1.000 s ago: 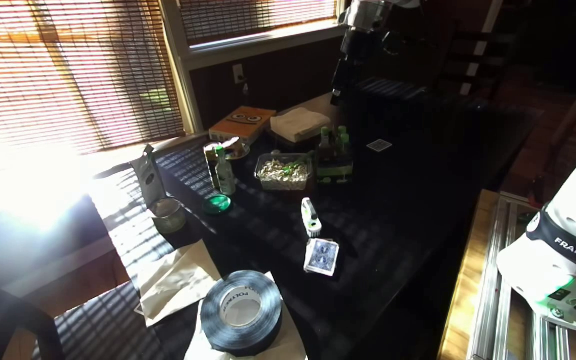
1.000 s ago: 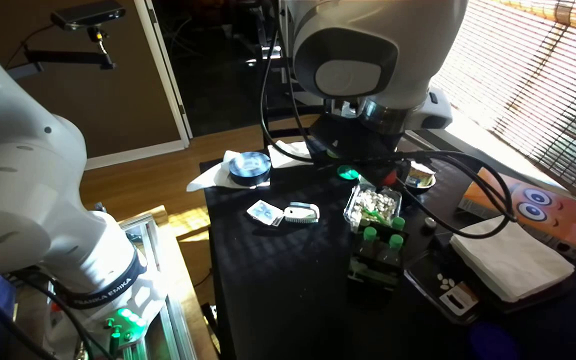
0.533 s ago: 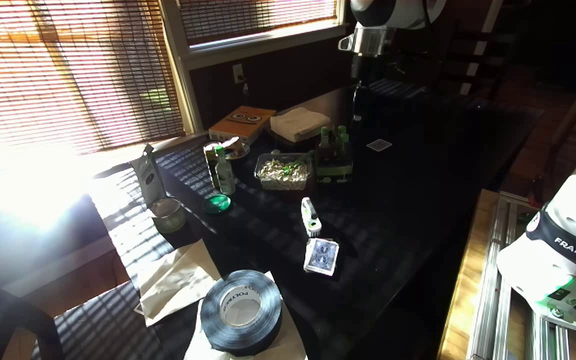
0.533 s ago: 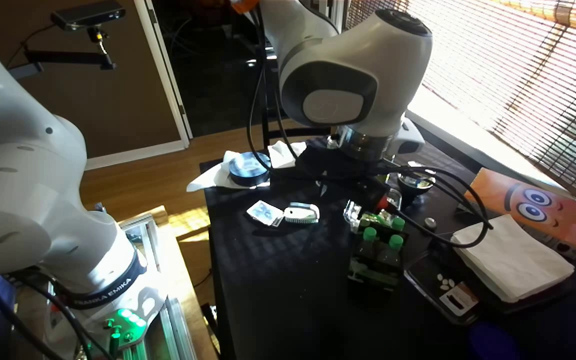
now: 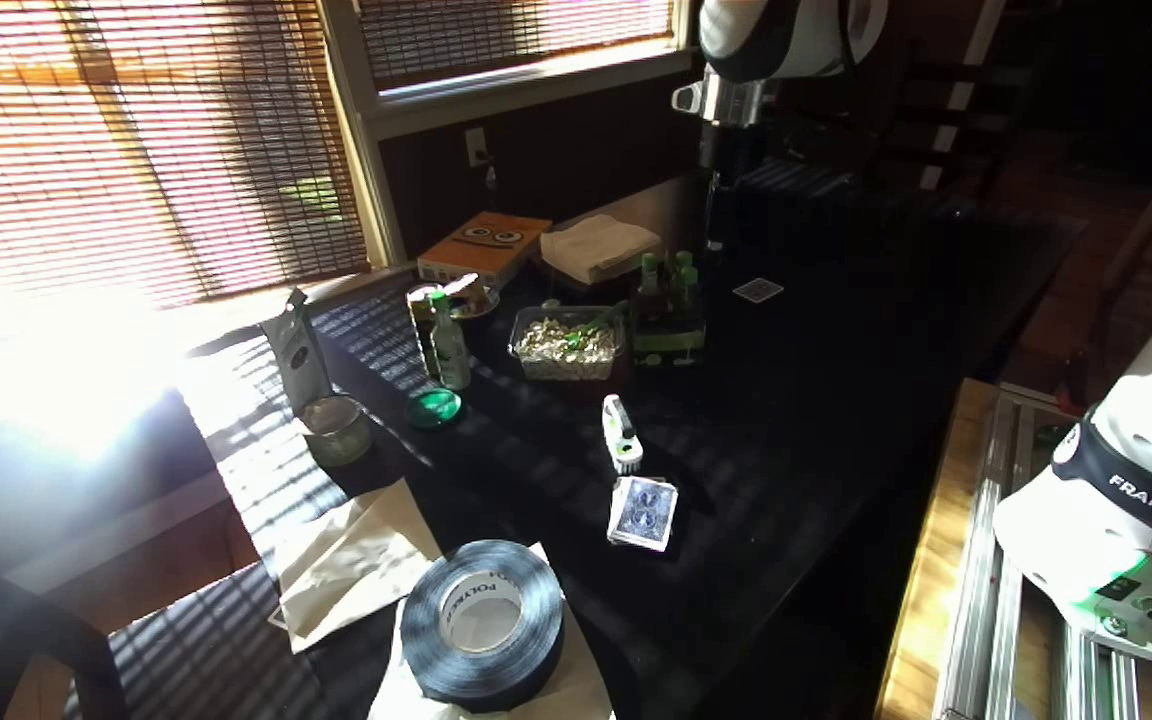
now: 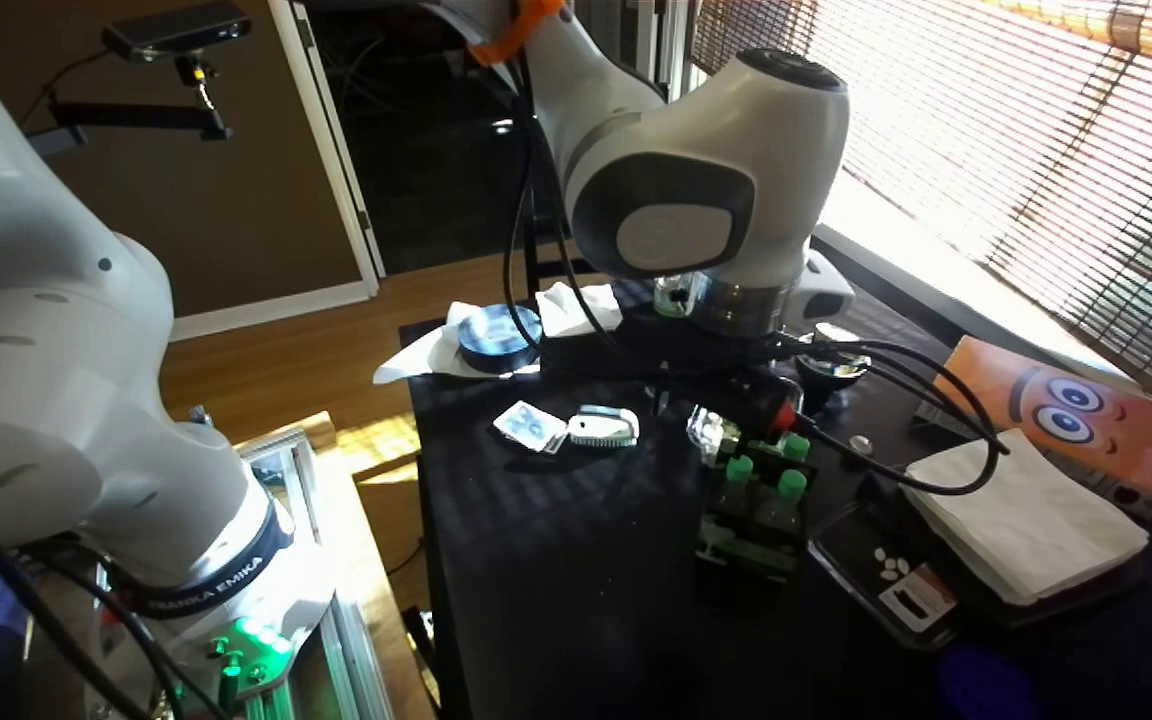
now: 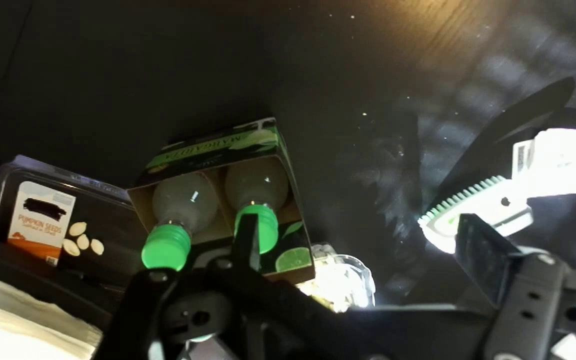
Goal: Move a bottle from the caddy closer to the bottle on the left
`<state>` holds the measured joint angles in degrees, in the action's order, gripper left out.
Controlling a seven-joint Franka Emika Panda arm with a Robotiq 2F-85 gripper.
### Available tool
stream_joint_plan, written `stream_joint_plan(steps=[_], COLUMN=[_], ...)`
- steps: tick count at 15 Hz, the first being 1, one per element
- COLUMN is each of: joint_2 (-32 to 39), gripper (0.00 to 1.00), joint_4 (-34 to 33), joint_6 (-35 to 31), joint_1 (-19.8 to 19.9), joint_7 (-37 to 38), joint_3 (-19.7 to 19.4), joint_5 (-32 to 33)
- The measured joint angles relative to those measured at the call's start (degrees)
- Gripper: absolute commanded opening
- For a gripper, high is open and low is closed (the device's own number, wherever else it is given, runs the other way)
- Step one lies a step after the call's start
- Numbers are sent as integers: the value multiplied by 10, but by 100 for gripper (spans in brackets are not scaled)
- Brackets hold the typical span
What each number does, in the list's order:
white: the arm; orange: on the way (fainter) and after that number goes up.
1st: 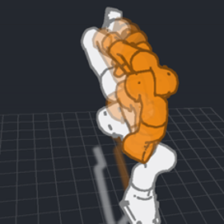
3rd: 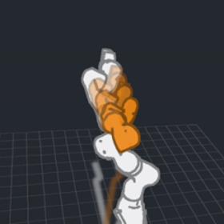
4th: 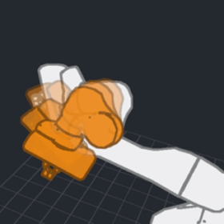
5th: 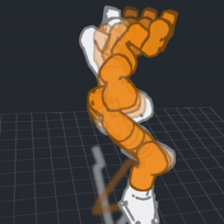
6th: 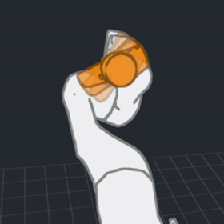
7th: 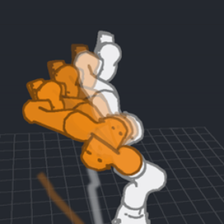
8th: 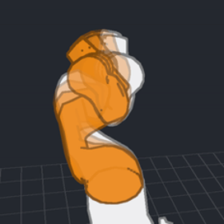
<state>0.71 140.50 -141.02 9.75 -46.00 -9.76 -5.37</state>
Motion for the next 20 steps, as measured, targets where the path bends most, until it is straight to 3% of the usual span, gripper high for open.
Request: stream_joint_plan(steps=[8,10,13,15,18,20], joint_2=[87,98,105,109,116,122], gripper=[87,80,61,59,46,44], joint_4=[-21,-31,-34,-34,-34,-34], joint_6=[-101,-113,-125,-127,-128,-131], joint_1=[4,7,8,9,12,14], joint_7=[2,2,2,2,2,2], joint_3=[5,9,11,11,12,14], joint_5=[26,26,26,26,27,27])
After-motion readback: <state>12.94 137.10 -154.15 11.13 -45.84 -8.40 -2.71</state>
